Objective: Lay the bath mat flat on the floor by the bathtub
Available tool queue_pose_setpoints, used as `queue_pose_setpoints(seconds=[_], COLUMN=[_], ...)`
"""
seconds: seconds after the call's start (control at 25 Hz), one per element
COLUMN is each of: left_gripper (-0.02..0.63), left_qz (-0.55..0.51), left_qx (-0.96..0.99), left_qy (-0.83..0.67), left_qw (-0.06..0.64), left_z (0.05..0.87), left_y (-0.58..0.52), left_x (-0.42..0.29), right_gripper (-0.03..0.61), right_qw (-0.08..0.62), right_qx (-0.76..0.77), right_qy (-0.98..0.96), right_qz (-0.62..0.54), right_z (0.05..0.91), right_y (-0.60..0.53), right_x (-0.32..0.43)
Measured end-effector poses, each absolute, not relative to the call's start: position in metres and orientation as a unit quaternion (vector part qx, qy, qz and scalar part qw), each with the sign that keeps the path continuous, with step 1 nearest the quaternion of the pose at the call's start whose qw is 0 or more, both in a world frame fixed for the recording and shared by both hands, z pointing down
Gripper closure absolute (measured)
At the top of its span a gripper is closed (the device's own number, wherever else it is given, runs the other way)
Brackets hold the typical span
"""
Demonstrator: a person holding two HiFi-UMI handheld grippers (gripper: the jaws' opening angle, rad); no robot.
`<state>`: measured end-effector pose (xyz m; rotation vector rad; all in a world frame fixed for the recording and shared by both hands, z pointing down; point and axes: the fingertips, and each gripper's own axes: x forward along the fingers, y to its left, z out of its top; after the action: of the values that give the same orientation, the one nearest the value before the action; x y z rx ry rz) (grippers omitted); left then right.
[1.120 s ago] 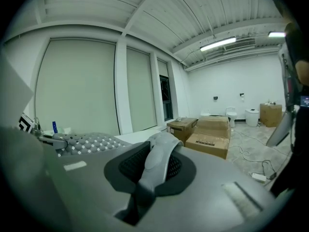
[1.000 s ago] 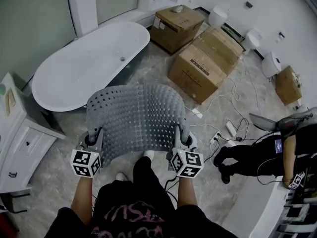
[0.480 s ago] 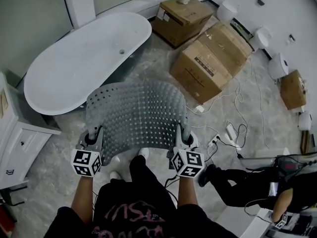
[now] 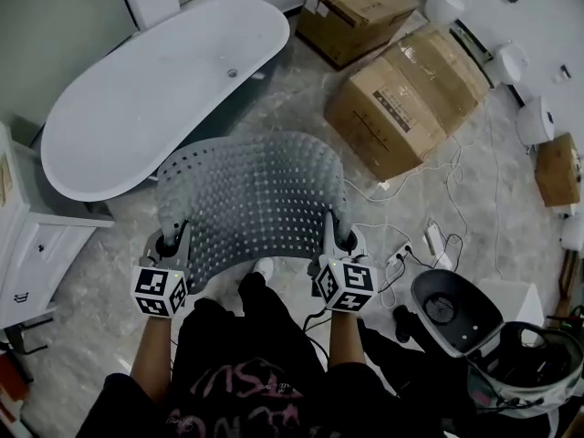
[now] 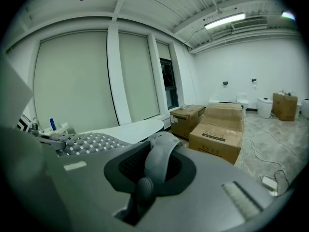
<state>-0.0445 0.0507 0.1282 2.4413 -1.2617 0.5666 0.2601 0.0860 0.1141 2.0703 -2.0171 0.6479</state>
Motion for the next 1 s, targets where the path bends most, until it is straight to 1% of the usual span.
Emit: queue_pose_setpoints(seconds=[0.48, 1.0], left_gripper=[0.597, 0.597], left_qz=[0.208, 0.196], left_qx=[0.849, 0.850], left_qy=[-0.449, -0.450], left_qw=[0.185, 0.192], left_z=[0.149, 0.161], left_y=[0.040, 0.031], left_x=[-0.044, -0.085], right_gripper=[0.531, 0.531], right_qw=[0.109, 0.124], right_qx=[0.684, 0.688], right_qy=[-0.685, -0.683], right_qz=[0.227, 0.214], right_z=[0.131, 0.135], right_y=[0.062, 0.058], right_x=[0.257, 0.218])
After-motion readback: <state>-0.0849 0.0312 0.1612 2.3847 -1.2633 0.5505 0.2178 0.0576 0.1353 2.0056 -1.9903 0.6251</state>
